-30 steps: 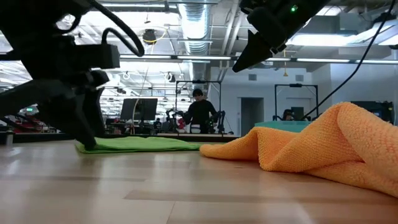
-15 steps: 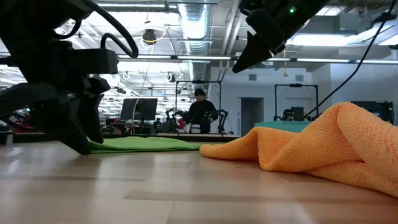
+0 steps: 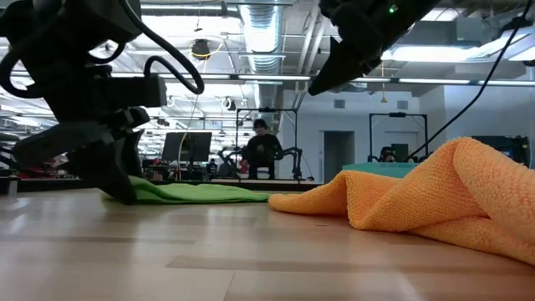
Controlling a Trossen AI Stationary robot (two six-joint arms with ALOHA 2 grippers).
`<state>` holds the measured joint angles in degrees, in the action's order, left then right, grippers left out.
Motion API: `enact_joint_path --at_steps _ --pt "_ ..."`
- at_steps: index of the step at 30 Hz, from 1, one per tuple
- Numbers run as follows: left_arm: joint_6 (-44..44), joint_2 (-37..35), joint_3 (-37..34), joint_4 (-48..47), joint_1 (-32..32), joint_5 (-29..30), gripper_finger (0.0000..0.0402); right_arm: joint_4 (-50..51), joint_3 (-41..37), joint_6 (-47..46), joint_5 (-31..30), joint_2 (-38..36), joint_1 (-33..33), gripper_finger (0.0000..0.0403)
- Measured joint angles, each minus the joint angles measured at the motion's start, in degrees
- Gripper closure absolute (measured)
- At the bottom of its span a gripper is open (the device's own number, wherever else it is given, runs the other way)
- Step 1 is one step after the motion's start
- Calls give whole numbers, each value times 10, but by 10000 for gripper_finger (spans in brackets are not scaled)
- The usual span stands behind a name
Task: Roll microfiber towels into tight, uniform cylinder then place into a basket
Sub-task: Fold the green microfiber towel
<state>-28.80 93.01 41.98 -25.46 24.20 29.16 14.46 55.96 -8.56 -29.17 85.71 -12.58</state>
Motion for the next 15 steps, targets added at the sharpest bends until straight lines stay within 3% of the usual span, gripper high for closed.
enact_joint_path --at_steps 10,15 --pt "49 1 -1 4 12 -15 381 -17 0 0 85 8 0 372" --pt "57 0 21 -5 35 -21 393 -35 2 21 97 32 -1 370"
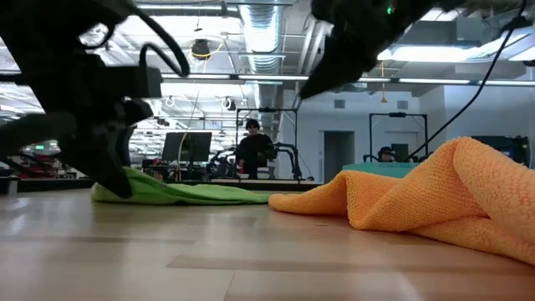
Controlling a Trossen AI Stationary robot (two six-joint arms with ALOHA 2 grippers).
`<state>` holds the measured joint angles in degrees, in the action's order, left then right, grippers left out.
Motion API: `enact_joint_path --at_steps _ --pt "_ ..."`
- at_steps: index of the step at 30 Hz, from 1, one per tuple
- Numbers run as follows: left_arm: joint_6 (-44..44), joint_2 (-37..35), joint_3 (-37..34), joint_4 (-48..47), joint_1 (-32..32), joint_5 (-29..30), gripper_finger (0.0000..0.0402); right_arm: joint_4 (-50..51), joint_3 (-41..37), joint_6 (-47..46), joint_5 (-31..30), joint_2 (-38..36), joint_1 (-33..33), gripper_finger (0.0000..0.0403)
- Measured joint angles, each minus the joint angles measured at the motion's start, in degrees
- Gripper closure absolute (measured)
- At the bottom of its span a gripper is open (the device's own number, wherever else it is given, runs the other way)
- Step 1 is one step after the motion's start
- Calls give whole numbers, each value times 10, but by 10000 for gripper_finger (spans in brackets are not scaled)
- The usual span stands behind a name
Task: Roll microfiber towels into tight, uniform cylinder then place into a basket
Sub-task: Fold the green microfiber towel
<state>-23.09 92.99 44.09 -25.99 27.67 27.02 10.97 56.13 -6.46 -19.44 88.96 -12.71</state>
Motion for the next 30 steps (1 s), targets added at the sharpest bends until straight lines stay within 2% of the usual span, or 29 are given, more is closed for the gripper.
enact_joint_path --at_steps 9,18,24,30 --pt "-4 -6 42 -76 32 20 398 -86 1 83 5 85 -16 314" --pt "1 -6 70 -131 33 42 399 -174 49 206 2 195 -38 254" --pt "1 -6 81 -146 35 50 398 -173 101 221 -1 268 -31 240" --pt "-2 -6 81 -160 37 57 398 -135 128 217 -1 305 -16 240"
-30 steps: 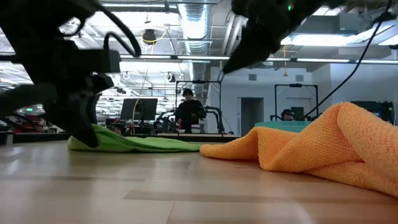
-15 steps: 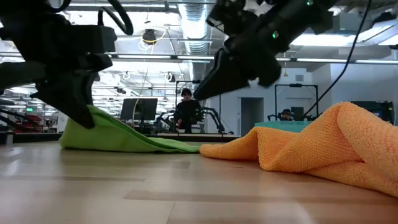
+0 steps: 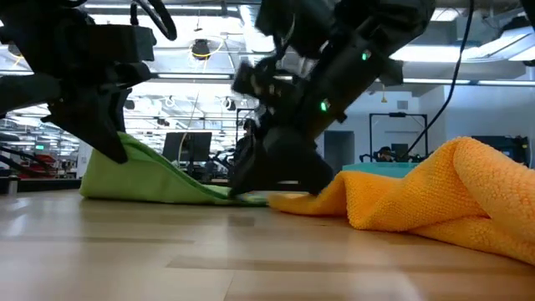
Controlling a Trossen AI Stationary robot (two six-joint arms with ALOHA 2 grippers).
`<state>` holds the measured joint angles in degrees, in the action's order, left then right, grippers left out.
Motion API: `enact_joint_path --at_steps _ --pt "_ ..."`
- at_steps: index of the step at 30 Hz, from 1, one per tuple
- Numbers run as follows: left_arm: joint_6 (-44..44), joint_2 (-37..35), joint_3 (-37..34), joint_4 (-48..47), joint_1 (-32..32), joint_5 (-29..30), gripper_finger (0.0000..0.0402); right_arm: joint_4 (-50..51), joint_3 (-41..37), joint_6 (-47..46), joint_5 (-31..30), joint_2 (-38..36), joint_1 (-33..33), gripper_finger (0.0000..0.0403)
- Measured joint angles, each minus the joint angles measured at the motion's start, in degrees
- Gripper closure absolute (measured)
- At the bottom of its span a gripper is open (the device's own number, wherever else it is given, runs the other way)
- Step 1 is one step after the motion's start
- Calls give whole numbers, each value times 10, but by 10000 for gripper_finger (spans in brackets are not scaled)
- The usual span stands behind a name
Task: Roll microfiber towels into tight, uniform cylinder then place into a basket
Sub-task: Fold the green microfiber towel
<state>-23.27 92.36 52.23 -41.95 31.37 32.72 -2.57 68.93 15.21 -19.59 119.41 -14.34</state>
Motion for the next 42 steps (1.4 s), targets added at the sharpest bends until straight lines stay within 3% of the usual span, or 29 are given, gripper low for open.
enact_joint_path --at_steps 6,24,29,42 --pt "0 0 0 -10 0 13 398 38 3 -36 1 0 6 241" --pt "1 0 18 -23 8 74 397 5 3 -71 33 0 21 244" --pt "1 0 18 -23 9 82 397 6 2 -71 77 0 21 244" --pt "1 0 18 -22 9 113 397 -13 2 -80 74 0 29 244"
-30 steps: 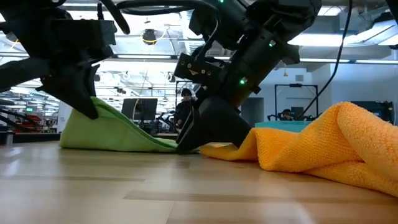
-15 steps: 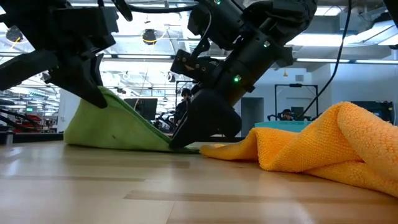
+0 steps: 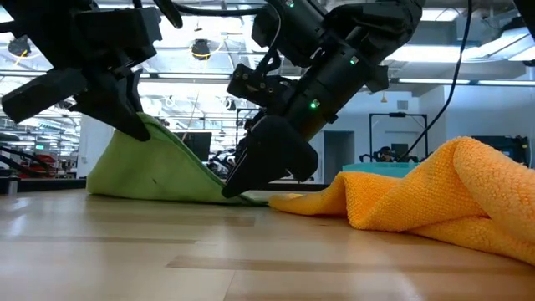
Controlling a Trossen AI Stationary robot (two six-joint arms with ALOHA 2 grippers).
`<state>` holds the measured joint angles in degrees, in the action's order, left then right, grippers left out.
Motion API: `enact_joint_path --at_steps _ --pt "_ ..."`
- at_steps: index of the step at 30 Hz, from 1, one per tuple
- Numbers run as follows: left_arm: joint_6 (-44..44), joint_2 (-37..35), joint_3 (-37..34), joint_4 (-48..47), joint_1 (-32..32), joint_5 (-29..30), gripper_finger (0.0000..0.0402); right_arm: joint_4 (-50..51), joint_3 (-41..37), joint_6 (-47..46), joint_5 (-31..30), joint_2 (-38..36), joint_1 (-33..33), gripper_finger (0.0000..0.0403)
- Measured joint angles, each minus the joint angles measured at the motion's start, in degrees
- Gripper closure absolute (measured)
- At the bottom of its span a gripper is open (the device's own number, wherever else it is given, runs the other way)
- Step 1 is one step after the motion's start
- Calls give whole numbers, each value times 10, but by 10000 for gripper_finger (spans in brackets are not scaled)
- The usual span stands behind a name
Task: Roll microfiber towels into tight, uniform cylinder then place into a basket
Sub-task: Fold the green microfiber towel
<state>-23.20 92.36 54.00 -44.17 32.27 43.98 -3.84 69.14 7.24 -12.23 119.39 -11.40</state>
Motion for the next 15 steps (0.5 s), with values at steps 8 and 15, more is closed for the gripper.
enact_joint_path --at_steps 8,15 --pt "-5 0 0 1 0 39 397 4 0 -2 3 0 2 250" --pt "-15 0 19 3 0 59 397 27 0 -34 3 0 12 257"
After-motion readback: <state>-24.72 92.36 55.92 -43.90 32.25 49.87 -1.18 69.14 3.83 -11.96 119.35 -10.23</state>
